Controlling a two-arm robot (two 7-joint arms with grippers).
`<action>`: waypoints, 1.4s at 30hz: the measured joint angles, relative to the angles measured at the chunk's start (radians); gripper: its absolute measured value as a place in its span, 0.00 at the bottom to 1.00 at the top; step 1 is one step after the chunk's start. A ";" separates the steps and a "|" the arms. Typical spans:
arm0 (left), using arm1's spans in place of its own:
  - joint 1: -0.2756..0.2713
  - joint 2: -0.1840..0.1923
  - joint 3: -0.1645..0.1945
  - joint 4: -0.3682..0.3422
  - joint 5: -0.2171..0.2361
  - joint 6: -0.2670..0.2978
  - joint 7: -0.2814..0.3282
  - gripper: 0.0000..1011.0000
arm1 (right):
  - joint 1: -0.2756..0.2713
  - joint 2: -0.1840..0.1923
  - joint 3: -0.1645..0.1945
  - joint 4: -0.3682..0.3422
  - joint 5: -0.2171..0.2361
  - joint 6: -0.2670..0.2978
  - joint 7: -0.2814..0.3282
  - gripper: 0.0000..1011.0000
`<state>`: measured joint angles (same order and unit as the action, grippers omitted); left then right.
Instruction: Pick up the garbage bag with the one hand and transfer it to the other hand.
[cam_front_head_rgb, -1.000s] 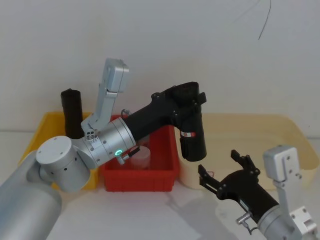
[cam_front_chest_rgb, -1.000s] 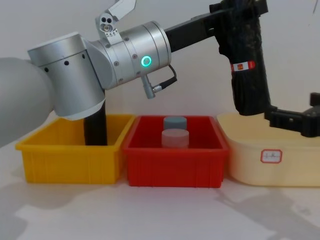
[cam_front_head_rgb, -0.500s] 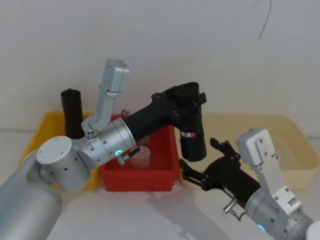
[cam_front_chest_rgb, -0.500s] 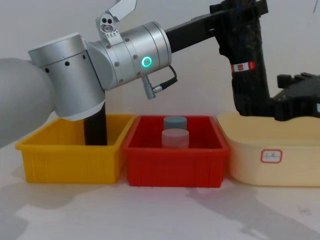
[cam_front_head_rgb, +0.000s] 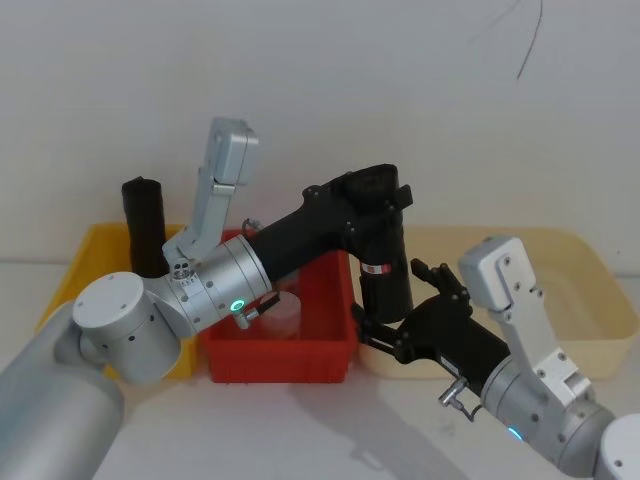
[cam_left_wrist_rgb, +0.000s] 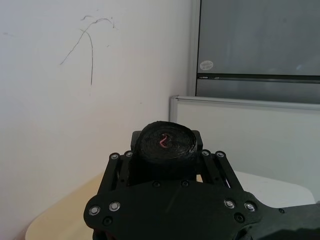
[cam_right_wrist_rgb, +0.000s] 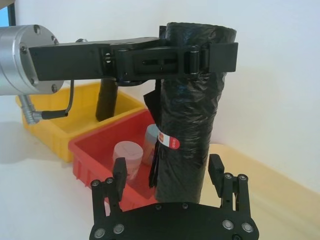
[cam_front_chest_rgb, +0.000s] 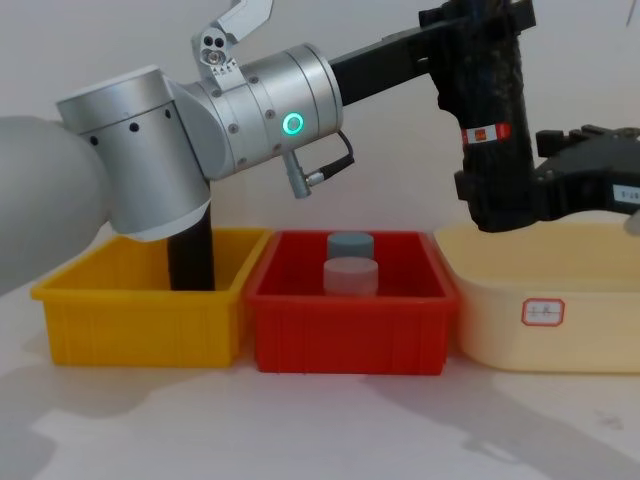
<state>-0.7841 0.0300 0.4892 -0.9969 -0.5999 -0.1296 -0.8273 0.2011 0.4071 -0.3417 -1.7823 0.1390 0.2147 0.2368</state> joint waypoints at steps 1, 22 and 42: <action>0.000 0.000 0.000 0.000 0.000 0.000 0.000 0.52 | 0.002 -0.001 0.000 0.002 -0.001 0.000 0.001 0.99; 0.000 0.000 0.000 0.000 0.000 0.000 0.000 0.52 | 0.049 -0.043 0.009 0.073 -0.007 -0.039 0.027 0.99; 0.000 0.000 0.000 0.000 0.000 0.000 0.000 0.52 | 0.073 -0.094 0.034 0.126 0.012 -0.015 0.028 0.80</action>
<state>-0.7841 0.0301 0.4891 -0.9969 -0.5998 -0.1296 -0.8272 0.2741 0.3128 -0.3082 -1.6565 0.1513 0.2000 0.2647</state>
